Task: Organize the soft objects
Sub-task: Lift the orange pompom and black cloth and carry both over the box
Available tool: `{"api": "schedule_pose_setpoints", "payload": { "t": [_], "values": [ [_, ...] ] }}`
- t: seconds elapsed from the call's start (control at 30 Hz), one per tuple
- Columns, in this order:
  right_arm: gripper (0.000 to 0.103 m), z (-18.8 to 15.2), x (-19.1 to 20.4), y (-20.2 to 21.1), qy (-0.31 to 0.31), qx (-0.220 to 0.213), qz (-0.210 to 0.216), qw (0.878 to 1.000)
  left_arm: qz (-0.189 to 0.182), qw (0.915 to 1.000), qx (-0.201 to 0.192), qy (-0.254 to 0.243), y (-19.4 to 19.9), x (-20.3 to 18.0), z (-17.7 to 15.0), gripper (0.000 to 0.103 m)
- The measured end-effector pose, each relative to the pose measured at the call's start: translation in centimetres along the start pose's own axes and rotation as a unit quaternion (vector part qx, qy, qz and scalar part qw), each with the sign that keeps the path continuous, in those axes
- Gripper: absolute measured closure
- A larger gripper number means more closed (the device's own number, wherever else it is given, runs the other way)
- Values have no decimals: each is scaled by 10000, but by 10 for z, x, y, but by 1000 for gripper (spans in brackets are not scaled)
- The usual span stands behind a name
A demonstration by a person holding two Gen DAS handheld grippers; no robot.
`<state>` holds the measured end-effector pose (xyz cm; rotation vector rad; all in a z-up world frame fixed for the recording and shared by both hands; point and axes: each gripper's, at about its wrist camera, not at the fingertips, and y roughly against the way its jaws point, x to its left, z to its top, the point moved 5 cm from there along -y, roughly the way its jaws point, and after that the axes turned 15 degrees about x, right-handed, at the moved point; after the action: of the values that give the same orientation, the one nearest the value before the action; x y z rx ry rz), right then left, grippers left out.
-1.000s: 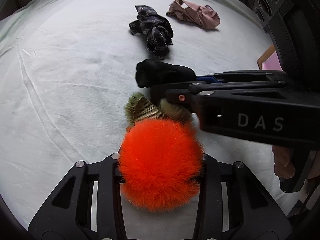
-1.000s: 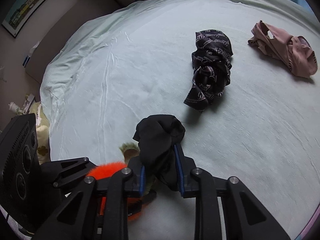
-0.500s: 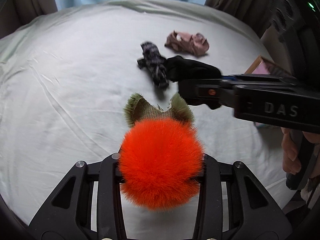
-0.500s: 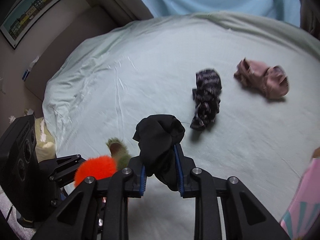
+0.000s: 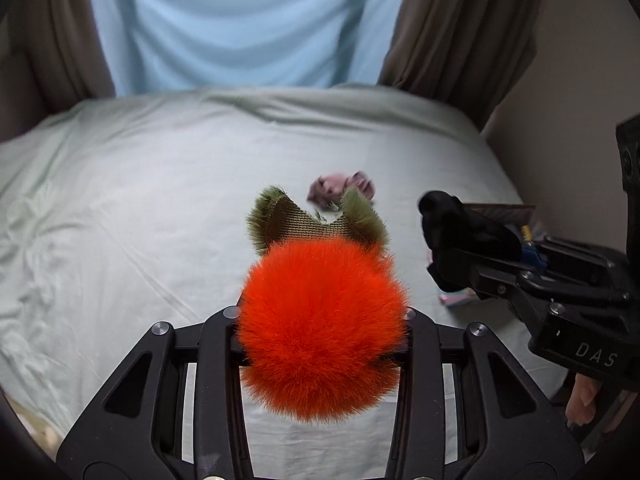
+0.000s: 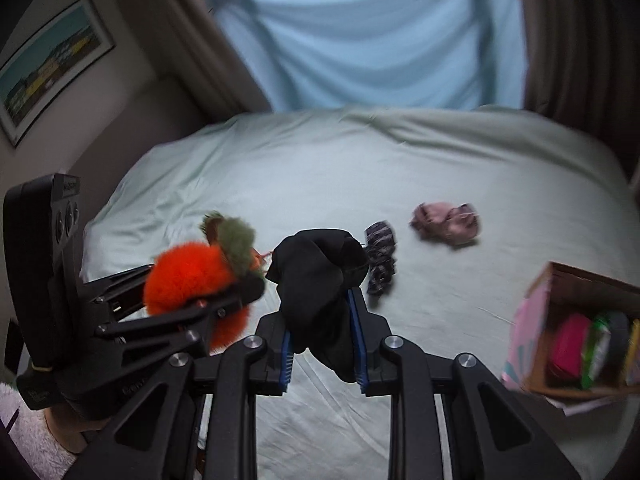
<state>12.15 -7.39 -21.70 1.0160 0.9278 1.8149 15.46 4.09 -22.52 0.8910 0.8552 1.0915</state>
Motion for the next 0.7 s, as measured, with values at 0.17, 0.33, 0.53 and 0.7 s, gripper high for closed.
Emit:
{"api": "schedule_pose_setpoints", "payload": {
  "t": [0.17,0.33,0.53,0.7],
  "values": [
    [81,-6,-8,44,-350,-291,-327,9984,45,9996,-32,-262,31,-25,15,70],
    [81,-20,-35,79,-780,-464,-474,9948,8,9991,-104,-400,44,-63,24,70],
    [81,-40,-85,118,-1066,-534,-695,9904,-130,9987,-182,-465,44,-133,38,70],
    [81,-54,-136,148,-1266,-485,-904,9866,-335,9983,-112,-461,25,-187,51,70]
  ]
}}
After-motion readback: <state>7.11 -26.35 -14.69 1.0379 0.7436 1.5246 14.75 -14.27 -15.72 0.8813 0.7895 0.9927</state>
